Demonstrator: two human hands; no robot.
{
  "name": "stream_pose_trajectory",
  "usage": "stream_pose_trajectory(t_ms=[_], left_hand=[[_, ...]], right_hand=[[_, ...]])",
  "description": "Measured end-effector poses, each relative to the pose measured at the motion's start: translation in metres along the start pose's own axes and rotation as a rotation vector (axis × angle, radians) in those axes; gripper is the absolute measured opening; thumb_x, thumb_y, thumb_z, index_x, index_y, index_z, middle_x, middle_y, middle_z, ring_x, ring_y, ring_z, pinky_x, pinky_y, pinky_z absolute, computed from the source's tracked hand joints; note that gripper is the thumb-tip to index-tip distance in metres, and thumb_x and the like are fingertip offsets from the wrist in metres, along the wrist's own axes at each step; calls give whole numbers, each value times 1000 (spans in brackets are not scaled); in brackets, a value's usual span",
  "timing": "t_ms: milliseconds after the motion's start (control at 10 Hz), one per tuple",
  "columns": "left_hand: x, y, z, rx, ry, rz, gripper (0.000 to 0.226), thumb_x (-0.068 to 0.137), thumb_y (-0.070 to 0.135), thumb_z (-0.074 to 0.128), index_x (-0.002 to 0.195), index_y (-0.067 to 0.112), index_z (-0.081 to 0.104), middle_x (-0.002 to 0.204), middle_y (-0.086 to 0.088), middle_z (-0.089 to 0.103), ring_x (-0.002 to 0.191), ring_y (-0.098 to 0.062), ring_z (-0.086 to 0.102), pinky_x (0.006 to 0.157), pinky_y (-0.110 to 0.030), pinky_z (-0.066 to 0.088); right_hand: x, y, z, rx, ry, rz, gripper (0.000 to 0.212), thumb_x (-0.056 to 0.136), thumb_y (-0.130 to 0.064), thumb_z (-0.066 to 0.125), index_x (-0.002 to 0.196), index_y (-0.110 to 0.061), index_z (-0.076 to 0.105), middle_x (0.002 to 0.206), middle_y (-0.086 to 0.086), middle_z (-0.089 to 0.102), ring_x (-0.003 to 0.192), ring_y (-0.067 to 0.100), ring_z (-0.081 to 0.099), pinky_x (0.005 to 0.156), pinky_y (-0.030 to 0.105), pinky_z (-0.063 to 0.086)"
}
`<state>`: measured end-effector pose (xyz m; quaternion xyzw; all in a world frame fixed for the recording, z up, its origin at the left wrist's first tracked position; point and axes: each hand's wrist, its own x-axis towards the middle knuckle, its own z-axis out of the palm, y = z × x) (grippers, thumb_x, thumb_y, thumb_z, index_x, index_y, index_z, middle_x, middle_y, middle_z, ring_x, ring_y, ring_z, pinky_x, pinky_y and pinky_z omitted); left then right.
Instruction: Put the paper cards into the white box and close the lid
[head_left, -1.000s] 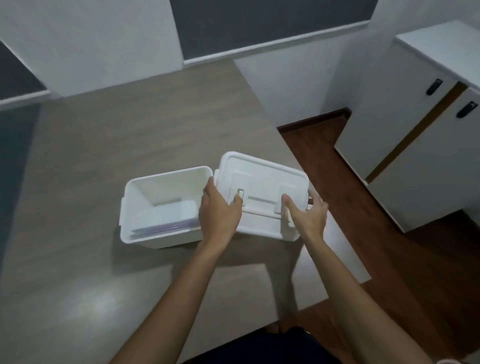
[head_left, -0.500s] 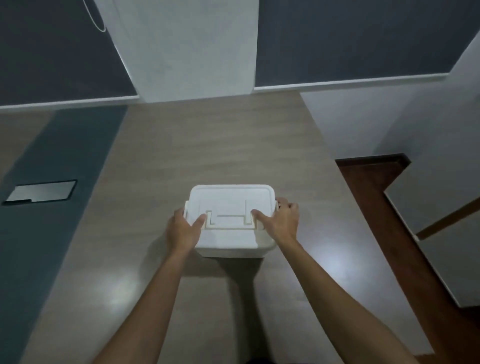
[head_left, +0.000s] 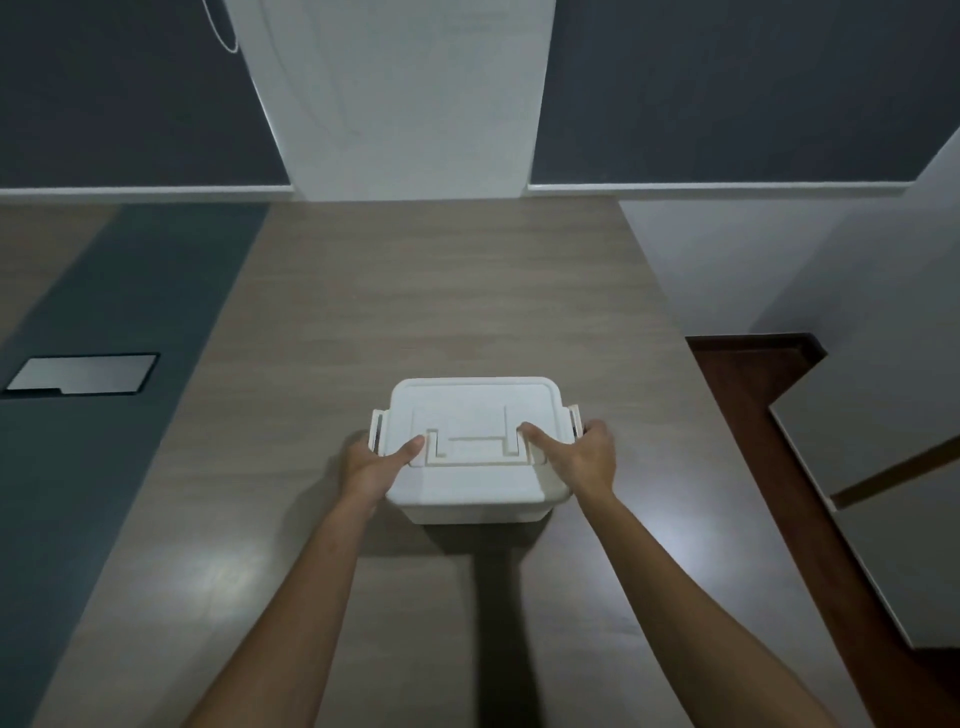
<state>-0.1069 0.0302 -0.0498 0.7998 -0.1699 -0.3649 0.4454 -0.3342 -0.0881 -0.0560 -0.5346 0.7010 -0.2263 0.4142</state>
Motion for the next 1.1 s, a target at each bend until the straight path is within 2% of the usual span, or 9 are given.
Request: stream_pose_trajectory(t_ms=[100, 200, 300, 500, 600, 700, 900, 1000, 1100], left_hand=[[-15, 2, 9, 157, 146, 144, 53, 76, 36, 77, 119, 9, 61, 116, -10, 63, 105, -30, 62, 83, -32, 47], [-26, -5, 17, 108, 202, 197, 48, 83, 32, 70, 125, 13, 58, 118, -10, 67, 106, -30, 63, 81, -31, 44], [-26, -12, 21, 187, 259, 229, 50, 86, 36, 65, 131, 17, 56, 123, -10, 67, 110, -33, 62, 85, -33, 45], [-7, -20, 25, 293, 284, 244, 57, 87, 45, 60, 135, 14, 53, 124, -15, 66, 110, -37, 62, 90, -40, 49], [12, -8, 27, 297, 297, 254, 54, 88, 43, 60, 132, 12, 55, 121, -16, 67, 107, -38, 62, 88, -39, 48], [40, 13, 31, 278, 274, 269, 51, 88, 42, 60, 131, 15, 57, 118, -15, 69, 105, -37, 64, 86, -38, 49], [102, 58, 35, 238, 185, 228, 54, 84, 41, 62, 132, 17, 56, 122, -14, 68, 110, -35, 63, 93, -38, 50], [117, 70, 32, 216, 121, 210, 53, 80, 44, 64, 126, 16, 60, 117, -11, 70, 106, -30, 66, 91, -35, 51], [112, 68, 25, 125, 110, 192, 68, 79, 61, 57, 128, 14, 58, 125, -9, 67, 114, -27, 62, 97, -34, 47]], right_hand=[[-16, 5, 13, -65, 95, -187, 81, 72, -60, 74, 127, -7, 49, 124, 11, 55, 112, 30, 56, 90, 42, 51], [-25, 13, 20, -48, 162, -275, 71, 82, -55, 68, 133, -8, 49, 125, 11, 60, 115, 29, 56, 94, 45, 50], [-25, 16, 23, -53, 192, -305, 65, 82, -55, 67, 127, -10, 51, 118, 8, 62, 110, 26, 57, 90, 46, 53], [-17, 15, 29, -52, 217, -296, 65, 83, -52, 68, 130, -11, 48, 121, 6, 59, 113, 24, 55, 89, 43, 53], [-1, -1, 34, -41, 222, -323, 62, 83, -51, 69, 126, -9, 51, 117, 7, 61, 109, 24, 55, 87, 42, 52], [26, -22, 46, -30, 229, -329, 61, 82, -51, 69, 122, -6, 54, 113, 10, 63, 106, 28, 57, 86, 45, 52], [76, -74, 66, -72, 201, -306, 66, 84, -47, 68, 128, 0, 51, 123, 16, 60, 115, 33, 55, 87, 38, 47], [87, -85, 66, -47, 180, -268, 70, 82, -56, 66, 126, -3, 53, 121, 13, 61, 112, 31, 57, 87, 38, 50], [87, -70, 64, 146, 172, -185, 84, 81, -77, 44, 129, -10, 52, 128, 10, 59, 117, 27, 57, 98, 45, 49]])
